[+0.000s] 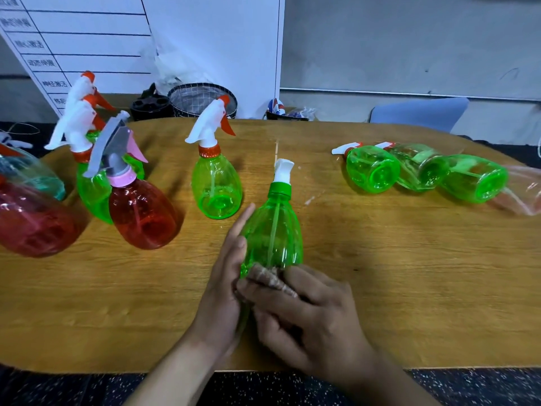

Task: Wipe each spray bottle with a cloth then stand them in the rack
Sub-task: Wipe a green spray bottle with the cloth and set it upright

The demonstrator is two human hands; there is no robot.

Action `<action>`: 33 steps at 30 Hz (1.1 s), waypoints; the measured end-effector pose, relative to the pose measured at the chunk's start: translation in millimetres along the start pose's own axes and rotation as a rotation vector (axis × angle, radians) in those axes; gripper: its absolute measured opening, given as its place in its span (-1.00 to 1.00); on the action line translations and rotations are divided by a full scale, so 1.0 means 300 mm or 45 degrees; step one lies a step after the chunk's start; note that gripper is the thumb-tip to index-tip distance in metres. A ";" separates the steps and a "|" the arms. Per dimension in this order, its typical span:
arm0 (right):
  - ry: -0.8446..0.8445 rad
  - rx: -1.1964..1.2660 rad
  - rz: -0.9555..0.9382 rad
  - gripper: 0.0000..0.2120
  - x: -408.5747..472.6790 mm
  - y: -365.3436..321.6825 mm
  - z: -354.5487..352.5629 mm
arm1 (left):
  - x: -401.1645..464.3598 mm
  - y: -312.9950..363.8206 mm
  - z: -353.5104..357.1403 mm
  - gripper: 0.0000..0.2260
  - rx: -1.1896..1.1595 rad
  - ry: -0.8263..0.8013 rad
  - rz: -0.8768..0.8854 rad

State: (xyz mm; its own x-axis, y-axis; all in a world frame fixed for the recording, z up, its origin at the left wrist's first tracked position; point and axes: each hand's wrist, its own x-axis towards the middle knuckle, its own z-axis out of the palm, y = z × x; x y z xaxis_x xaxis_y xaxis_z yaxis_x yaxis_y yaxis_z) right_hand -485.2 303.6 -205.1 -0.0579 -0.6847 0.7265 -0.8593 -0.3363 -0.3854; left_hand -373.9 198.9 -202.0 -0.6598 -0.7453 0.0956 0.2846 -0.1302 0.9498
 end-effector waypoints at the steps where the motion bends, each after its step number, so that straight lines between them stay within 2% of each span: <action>1: 0.029 0.039 0.026 -0.75 0.007 0.001 -0.008 | -0.004 0.000 0.001 -0.60 0.010 0.001 0.011; 6: 0.399 0.130 0.484 -0.75 0.091 0.069 -0.045 | -0.009 -0.028 -0.007 -0.57 0.244 -0.034 0.068; 8: 0.424 0.253 0.614 -0.75 0.105 0.103 -0.028 | -0.003 -0.045 -0.009 -0.56 0.262 -0.049 0.061; 10: 0.339 0.262 0.556 -0.75 0.093 0.098 -0.018 | -0.002 -0.049 -0.013 -0.56 0.251 -0.053 0.083; 15: 0.047 0.116 0.190 -0.75 0.024 0.018 -0.020 | 0.001 -0.024 -0.006 -0.61 0.128 0.010 0.057; 18: 0.024 0.050 0.031 -0.77 0.015 0.008 -0.017 | -0.004 -0.007 0.001 -0.61 0.066 -0.003 0.037; 20: 0.141 0.088 0.141 -0.76 0.034 0.014 -0.033 | -0.012 -0.010 -0.001 -0.60 0.152 0.003 0.072; 23: 0.413 0.181 0.463 -0.76 0.082 0.063 -0.046 | -0.009 -0.031 -0.002 -0.55 0.255 -0.042 0.078; 26: 0.413 0.254 0.625 -0.74 0.092 0.106 -0.024 | -0.003 -0.045 -0.008 -0.56 0.235 -0.078 0.071; 28: 0.287 0.186 0.516 -0.74 0.072 0.094 -0.022 | 0.001 -0.050 -0.014 -0.56 0.212 -0.064 0.060; 33: 0.047 -0.021 0.068 -0.73 0.010 0.013 0.000 | 0.006 -0.031 -0.013 -0.61 0.109 0.013 0.006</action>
State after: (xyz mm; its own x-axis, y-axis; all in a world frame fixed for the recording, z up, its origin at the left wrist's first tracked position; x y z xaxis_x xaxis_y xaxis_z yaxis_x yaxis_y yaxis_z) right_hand -488.7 300.2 -204.2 -0.1222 -0.6767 0.7260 -0.8626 -0.2893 -0.4149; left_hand -375.1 196.2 -211.7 -0.6512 -0.7526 0.0975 0.2270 -0.0707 0.9713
